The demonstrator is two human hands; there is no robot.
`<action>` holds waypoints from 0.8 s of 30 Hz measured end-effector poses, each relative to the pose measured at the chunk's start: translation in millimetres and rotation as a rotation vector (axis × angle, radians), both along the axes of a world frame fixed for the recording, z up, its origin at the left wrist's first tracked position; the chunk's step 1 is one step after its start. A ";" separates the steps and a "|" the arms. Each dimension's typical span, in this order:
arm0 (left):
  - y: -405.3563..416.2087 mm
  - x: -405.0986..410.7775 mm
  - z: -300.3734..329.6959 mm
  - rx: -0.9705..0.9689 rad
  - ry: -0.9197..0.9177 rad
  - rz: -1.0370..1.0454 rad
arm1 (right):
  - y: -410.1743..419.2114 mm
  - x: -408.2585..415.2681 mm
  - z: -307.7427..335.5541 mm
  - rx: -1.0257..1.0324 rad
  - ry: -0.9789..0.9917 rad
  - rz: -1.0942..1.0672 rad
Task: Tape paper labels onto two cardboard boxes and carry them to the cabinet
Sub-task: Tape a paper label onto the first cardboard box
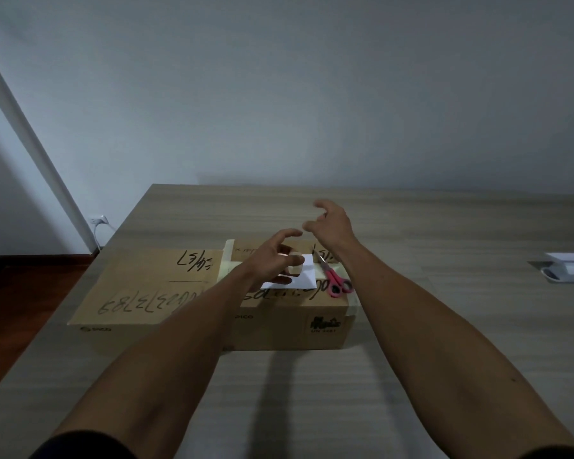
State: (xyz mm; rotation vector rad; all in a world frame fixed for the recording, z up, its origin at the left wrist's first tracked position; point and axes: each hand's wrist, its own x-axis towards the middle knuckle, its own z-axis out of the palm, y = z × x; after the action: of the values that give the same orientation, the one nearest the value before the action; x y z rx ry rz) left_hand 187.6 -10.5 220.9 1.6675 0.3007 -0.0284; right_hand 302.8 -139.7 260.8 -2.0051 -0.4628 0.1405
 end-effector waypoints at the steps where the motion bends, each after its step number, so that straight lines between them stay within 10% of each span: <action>1: 0.6 -0.7 -2.9 0.002 0.002 0.001 | -2.2 4.2 -2.2 -0.053 0.000 -0.061; 10: -3.9 3.3 -15.5 0.022 -0.006 0.092 | -53.8 2.3 -45.0 -0.745 0.110 -0.020; 24: -1.5 3.6 -14.7 0.074 -0.009 0.033 | -66.8 -20.0 -68.0 -0.885 -0.014 -0.123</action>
State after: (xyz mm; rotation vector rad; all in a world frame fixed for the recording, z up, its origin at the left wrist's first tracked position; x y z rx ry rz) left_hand 191.2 -11.9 206.2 1.7350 0.3260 0.0155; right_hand 282.8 -206.5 192.8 -2.8939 -0.3021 0.2905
